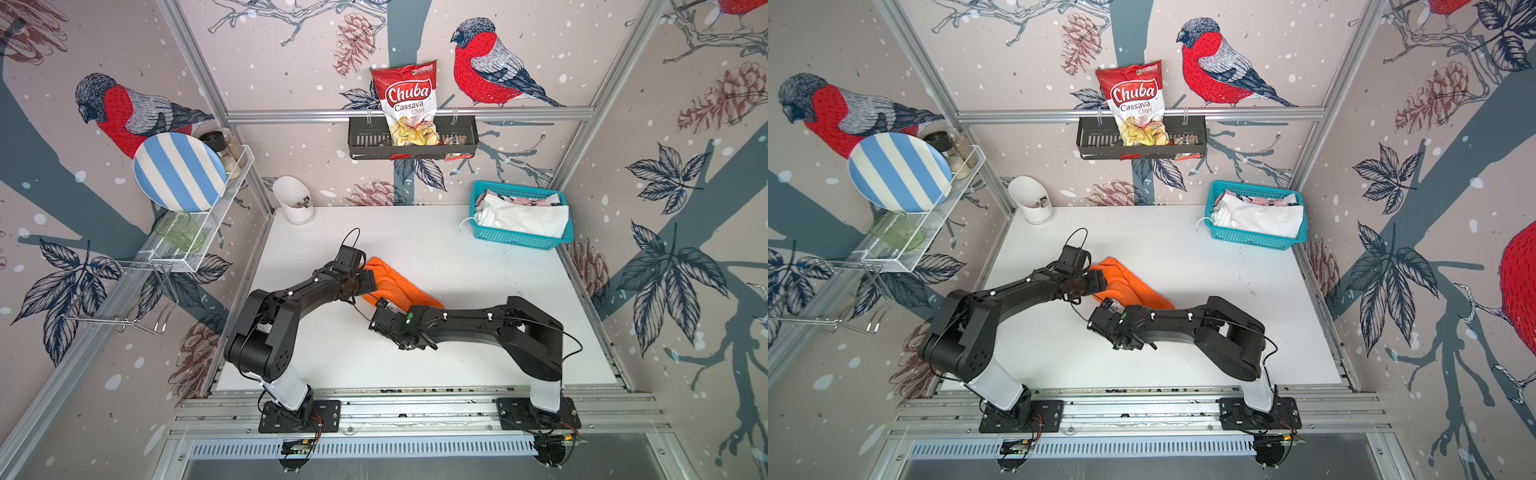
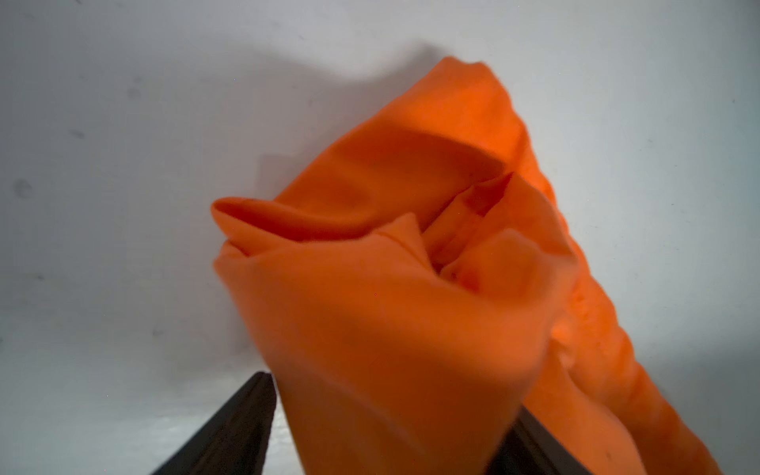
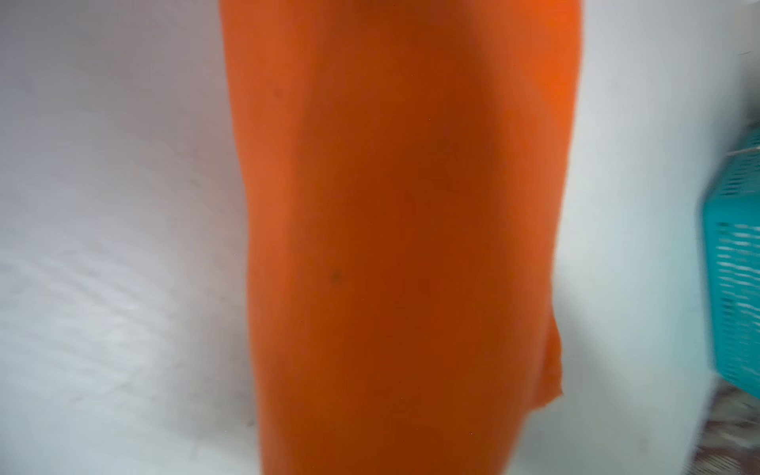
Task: Roll up the shorts
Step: Roll the shorts at the center of the board.
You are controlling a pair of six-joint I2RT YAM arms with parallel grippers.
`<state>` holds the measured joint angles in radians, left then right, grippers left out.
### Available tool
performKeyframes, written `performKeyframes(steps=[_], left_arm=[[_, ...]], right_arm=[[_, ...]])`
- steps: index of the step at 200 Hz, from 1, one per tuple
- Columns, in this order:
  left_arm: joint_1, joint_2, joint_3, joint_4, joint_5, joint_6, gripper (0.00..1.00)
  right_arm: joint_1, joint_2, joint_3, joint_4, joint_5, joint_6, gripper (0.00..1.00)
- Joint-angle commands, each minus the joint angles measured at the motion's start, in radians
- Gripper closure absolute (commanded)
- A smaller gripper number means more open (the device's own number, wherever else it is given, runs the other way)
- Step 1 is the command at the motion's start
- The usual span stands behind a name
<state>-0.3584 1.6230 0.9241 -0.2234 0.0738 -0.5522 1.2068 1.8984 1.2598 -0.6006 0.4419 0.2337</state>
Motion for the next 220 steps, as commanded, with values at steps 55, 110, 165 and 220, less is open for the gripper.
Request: performKeyframes(steps=[55,110,165,220], left_arm=[[0.006,-0.217,0.039,-0.199,-0.080,0.031,0.17],[0.006,-0.181,0.068,-0.208,-0.057,0.038,0.16],[-0.006,0.040,0.255,-0.202,0.005,0.088,0.18],[0.013,0.268,0.379,-0.217,-0.065,0.126,0.44]], right_arm=[[-0.265,-0.109,-0.201,0.414,-1.071,0.140,0.77],[-0.465,-0.037,-0.416,0.820,-1.389,0.359,0.79],[-0.577,0.027,-0.472,0.852,-1.401,0.353,0.71],[-0.577,-0.080,-0.456,0.624,-1.077,0.251,0.50]])
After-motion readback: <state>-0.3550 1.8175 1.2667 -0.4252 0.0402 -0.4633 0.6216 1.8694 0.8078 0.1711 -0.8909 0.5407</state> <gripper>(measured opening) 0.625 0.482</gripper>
